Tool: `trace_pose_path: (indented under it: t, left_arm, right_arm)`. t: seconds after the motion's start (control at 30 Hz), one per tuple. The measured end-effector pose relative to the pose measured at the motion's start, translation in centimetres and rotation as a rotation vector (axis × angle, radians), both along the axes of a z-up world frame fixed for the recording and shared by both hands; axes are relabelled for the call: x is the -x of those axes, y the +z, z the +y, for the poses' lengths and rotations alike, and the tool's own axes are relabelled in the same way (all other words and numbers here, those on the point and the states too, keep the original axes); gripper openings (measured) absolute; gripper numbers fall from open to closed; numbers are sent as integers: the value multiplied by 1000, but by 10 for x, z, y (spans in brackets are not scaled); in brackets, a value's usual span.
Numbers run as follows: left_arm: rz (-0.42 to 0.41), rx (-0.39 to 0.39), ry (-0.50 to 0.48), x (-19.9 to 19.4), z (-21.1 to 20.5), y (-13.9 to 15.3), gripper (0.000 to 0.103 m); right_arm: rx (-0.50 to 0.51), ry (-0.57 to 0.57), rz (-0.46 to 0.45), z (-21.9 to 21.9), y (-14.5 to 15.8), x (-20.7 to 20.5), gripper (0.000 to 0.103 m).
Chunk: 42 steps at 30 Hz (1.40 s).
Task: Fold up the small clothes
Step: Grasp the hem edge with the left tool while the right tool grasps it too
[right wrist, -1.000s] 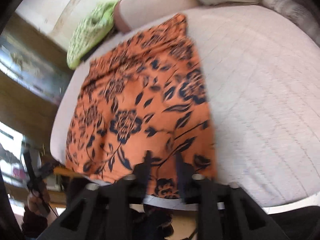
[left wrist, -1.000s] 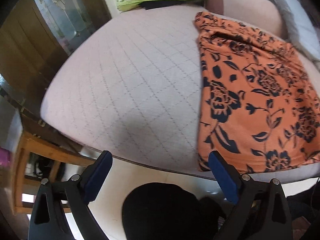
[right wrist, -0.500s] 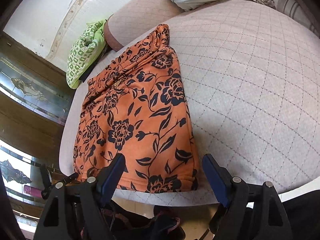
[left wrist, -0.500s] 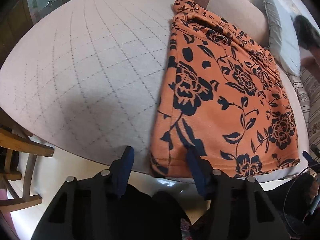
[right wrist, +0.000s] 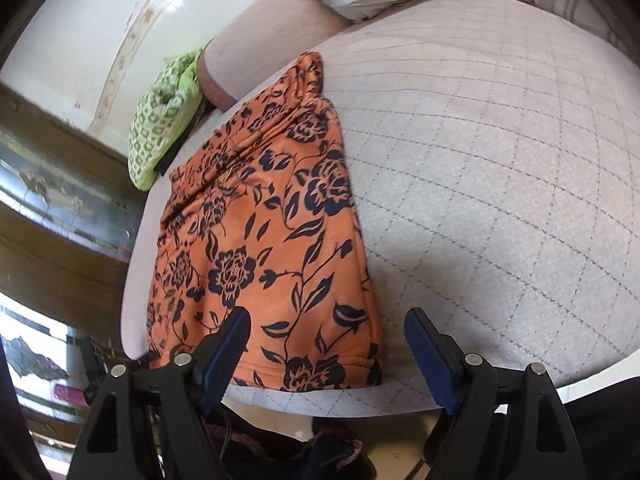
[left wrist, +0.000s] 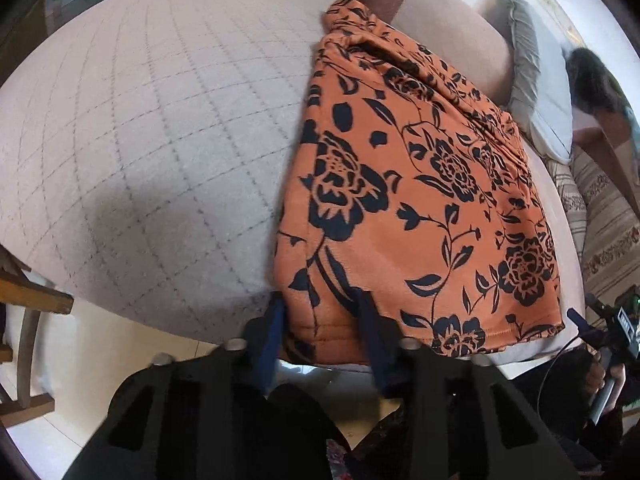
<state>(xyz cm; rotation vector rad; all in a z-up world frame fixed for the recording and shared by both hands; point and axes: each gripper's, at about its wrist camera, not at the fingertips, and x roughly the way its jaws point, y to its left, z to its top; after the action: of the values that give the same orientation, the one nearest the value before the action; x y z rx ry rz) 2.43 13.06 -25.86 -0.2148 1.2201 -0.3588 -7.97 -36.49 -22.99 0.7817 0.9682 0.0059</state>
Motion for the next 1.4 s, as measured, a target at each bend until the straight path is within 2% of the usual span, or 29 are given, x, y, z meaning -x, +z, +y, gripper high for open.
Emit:
trace_pose_path:
  t: [0.13, 0.2, 0.27, 0.33, 0.37, 0.4, 0.43, 0.47, 0.5, 0.53, 0.57, 0.63, 0.7, 0.77, 0.9, 1.03, 1.13, 1.23, 1.33, 1.37, 1.4]
  left_arm:
    - [1, 3, 0, -2, -2, 0, 34]
    - [11, 37, 3, -3, -2, -1, 47]
    - [12, 60, 5, -4, -3, -1, 51]
    - [8, 55, 3, -4, -5, -1, 51]
    - [2, 52, 0, -4, -5, -1, 51]
    - [-5, 47, -2, -4, -6, -1, 45]
    - [-9, 31, -3, -4, -6, -1, 39]
    - [-11, 11, -3, -4, -5, -1, 28]
    - [-10, -2, 0, -5, -4, -2, 19]
    - [-6, 12, 6, -6, -1, -2, 15]
    - [-2, 43, 12, -6, 3, -2, 10]
    - [-1, 79, 26, -5, 7, -1, 10]
    - [-11, 72, 18, -2, 7, 1, 9]
    - [-12, 64, 6, 2, 7, 3, 8]
    - [-27, 36, -30, 12, 9, 10, 8]
    - [-35, 0, -43, 19, 17, 13, 7]
    - [-25, 13, -20, 20, 25, 13, 7]
    - [-13, 37, -4, 16, 26, 13, 9]
    - [-27, -10, -4, 14, 21, 14, 21]
    - [-21, -8, -2, 12, 21, 12, 33]
    - [-11, -2, 6, 11, 20, 11, 50]
  right_arm:
    - [-35, -29, 1, -7, -7, -2, 82]
    - [-37, -19, 5, -5, -10, -7, 81]
    - [-43, 6, 15, 1, -15, -15, 78]
    - [-40, 29, 37, 10, -23, -22, 68]
    - [-31, 39, 57, 15, -27, -26, 68]
    - [-8, 43, 57, 19, -28, -28, 68]
    - [20, 59, 49, 24, -26, -29, 57]
    - [48, 98, 47, 32, -25, -31, 27]
    - [62, 121, 53, 36, -25, -33, 13]
    - [89, 139, 66, 42, -26, -33, 10]
    - [129, 153, 70, 48, -25, -33, 10]
    - [193, 182, 61, 58, -20, -32, 8]
    - [193, 187, 45, 59, -15, -29, 7]
    - [245, 201, 35, 61, -4, -25, 7]
    - [319, 226, 74, 60, 7, -19, 7]
    - [327, 233, 119, 56, 4, -11, 6]
    - [324, 225, 146, 52, -2, -7, 6]
    - [270, 196, 142, 41, -5, -6, 6]
    - [160, 175, 140, 29, -5, -7, 10]
    - [128, 163, 146, 26, -6, -8, 11]
    - [107, 155, 153, 25, -7, -9, 12]
